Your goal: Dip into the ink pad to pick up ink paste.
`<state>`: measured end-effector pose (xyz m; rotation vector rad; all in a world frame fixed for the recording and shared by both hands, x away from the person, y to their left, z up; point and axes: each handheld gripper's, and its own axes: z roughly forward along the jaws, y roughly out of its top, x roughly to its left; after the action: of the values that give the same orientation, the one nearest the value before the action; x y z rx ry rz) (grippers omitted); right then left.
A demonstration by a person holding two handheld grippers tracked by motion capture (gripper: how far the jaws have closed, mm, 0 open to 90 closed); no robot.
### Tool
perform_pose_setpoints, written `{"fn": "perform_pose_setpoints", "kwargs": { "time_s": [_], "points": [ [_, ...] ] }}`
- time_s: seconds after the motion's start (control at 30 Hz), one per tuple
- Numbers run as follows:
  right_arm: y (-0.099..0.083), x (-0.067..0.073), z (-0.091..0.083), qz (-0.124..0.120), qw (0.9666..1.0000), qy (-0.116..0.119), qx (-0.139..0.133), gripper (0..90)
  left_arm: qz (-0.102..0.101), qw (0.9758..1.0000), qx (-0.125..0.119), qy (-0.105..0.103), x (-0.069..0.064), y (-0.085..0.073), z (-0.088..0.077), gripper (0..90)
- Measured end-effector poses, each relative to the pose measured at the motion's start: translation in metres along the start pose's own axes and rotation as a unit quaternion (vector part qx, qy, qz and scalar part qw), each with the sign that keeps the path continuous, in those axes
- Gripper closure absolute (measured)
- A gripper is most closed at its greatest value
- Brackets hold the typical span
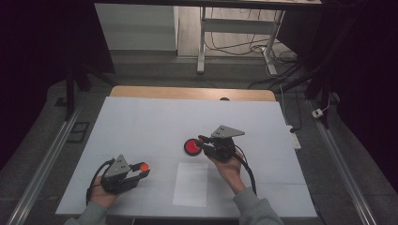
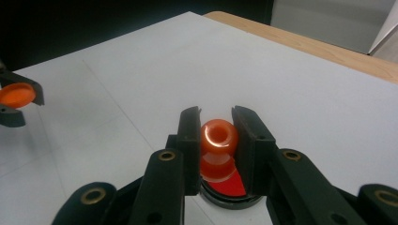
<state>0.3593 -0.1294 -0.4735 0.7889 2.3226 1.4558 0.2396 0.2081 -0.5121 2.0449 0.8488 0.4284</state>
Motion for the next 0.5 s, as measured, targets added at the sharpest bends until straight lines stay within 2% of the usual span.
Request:
{"fn": "perform_pose_setpoints", "kwargs": {
  "time_s": [0.5],
  "points": [
    [-0.004, -0.005, 0.025, 0.003, 0.9996, -0.01, 0.028, 72.2, 0.0, 1.0, 0.001, -0.001, 0.0, 0.0, 0.0, 65.0]
  ]
}}
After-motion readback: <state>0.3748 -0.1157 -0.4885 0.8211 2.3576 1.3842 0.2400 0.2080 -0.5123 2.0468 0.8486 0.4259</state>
